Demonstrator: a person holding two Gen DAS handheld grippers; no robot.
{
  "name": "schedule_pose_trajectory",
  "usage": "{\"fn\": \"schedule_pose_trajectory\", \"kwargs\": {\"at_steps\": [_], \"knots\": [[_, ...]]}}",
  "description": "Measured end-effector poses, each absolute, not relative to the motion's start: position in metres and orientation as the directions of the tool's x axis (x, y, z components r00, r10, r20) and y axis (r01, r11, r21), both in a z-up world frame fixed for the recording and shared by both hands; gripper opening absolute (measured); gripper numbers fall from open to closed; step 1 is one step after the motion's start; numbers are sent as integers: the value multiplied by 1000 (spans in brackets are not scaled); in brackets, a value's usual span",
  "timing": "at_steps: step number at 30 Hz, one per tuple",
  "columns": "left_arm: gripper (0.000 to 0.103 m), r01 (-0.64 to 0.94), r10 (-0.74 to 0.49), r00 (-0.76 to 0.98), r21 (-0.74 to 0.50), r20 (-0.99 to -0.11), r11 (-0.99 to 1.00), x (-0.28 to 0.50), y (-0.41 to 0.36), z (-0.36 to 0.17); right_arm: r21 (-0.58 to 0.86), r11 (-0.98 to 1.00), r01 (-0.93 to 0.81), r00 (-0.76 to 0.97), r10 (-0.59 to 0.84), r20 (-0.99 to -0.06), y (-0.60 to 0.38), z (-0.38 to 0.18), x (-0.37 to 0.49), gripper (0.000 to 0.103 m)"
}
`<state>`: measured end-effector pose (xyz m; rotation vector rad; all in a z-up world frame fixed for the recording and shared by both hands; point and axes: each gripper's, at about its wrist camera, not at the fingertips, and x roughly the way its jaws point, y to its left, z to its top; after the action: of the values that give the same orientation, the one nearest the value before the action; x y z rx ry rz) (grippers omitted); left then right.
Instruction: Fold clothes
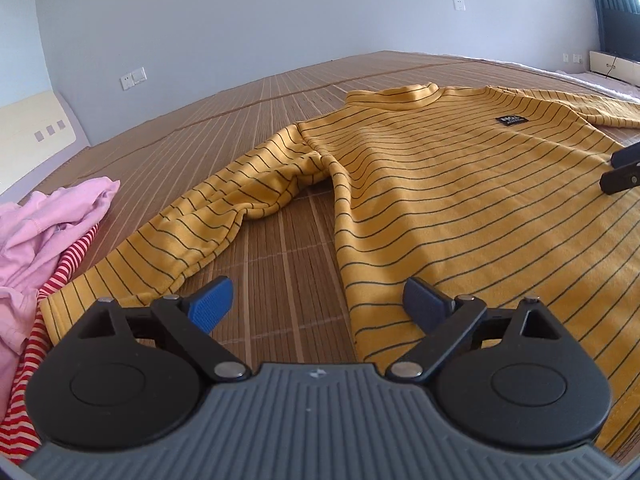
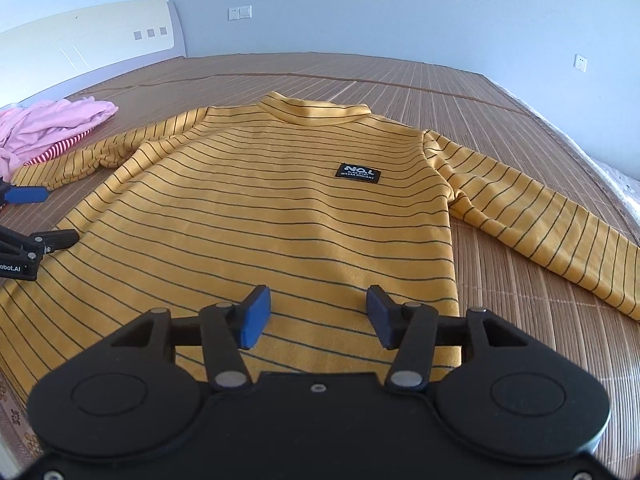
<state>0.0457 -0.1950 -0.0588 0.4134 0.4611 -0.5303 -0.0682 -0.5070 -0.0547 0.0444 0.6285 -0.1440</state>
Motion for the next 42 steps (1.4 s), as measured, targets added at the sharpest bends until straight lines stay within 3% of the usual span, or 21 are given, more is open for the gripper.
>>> {"fn": "schedule_pose_trajectory", "kwargs": {"at_steps": [3,6,11,15,18,22,27,38,42], "knots": [[97,546,-370,770,237,-521,803,51,-171,-57,6,988,152,800,-119,-588,-508,-56,-69,60],[96,530,-407,718,65,-564,845,63,-137,-46,4,988,153,800,-121,-587,-508,-57,-69,61],[96,461,-467,735,-143,-492,876,84,-84,-9,-9,988,152,800,-129,-585,-506,-58,-69,64],[96,295,-295,832,-75,-469,952,121,-78,-10,-13,989,147,804,-127,-581,-505,-59,-69,67],[96,183,-180,837,-46,-517,982,153,-74,-25,-8,990,144,807,-122,-577,-506,-61,-69,70],[97,109,-8,843,157,-538,982,163,-74,-48,-13,990,142,808,-123,-577,-505,-61,-69,71],[97,90,51,864,253,-501,963,169,-49,-52,-16,989,144,809,-127,-574,-503,-62,-69,73],[98,91,49,863,251,-503,964,187,-21,-51,-15,990,140,812,-124,-571,-504,-62,-69,73],[97,129,18,837,228,-548,965,176,-22,-39,-12,990,139,812,-121,-571,-505,-62,-69,74]]}}
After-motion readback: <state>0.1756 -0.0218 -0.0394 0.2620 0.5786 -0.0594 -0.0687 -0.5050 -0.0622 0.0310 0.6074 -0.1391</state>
